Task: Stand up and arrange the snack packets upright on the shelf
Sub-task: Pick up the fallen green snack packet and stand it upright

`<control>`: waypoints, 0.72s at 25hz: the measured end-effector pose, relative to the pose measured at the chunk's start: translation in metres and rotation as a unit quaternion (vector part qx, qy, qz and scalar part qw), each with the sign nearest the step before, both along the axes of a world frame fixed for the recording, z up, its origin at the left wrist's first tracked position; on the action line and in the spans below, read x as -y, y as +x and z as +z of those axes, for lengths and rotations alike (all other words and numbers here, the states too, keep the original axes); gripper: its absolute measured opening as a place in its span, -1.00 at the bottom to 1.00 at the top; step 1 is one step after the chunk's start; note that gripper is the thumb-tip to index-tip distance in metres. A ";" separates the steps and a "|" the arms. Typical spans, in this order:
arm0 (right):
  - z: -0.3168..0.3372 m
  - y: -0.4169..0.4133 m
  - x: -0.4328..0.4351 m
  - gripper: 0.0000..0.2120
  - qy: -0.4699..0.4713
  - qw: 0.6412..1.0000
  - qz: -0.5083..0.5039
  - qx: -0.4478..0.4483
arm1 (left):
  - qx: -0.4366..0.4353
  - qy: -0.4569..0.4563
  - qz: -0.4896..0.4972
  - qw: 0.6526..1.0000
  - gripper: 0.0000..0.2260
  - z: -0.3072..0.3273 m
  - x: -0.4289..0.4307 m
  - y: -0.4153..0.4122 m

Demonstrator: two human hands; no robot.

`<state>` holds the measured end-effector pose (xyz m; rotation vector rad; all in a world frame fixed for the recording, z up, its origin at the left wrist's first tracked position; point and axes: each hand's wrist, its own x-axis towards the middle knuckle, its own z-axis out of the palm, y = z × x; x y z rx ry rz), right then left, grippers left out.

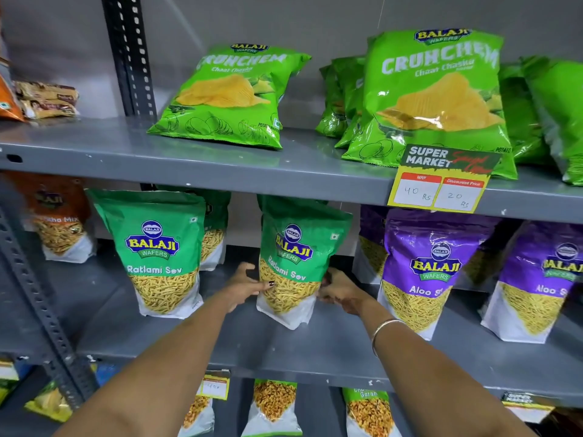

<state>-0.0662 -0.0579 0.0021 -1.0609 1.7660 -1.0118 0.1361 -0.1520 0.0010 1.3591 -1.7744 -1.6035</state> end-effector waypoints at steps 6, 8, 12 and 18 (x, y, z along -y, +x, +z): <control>-0.003 -0.009 0.004 -0.40 -0.085 0.990 0.036 0.109 | 0.028 -0.070 0.046 0.996 -0.64 -0.004 -0.016 -0.023; -0.005 -0.013 0.006 -0.41 -0.091 0.991 0.030 0.097 | 0.027 -0.073 0.061 0.995 -0.68 -0.005 -0.021 -0.025; -0.002 -0.023 0.006 -0.47 0.053 0.996 0.066 0.007 | 0.058 -0.015 0.013 0.998 -0.51 -0.002 -0.028 -0.005; 0.016 0.040 0.021 -0.84 0.358 0.913 0.195 0.027 | 0.238 0.116 0.022 0.964 -0.60 0.002 0.010 0.121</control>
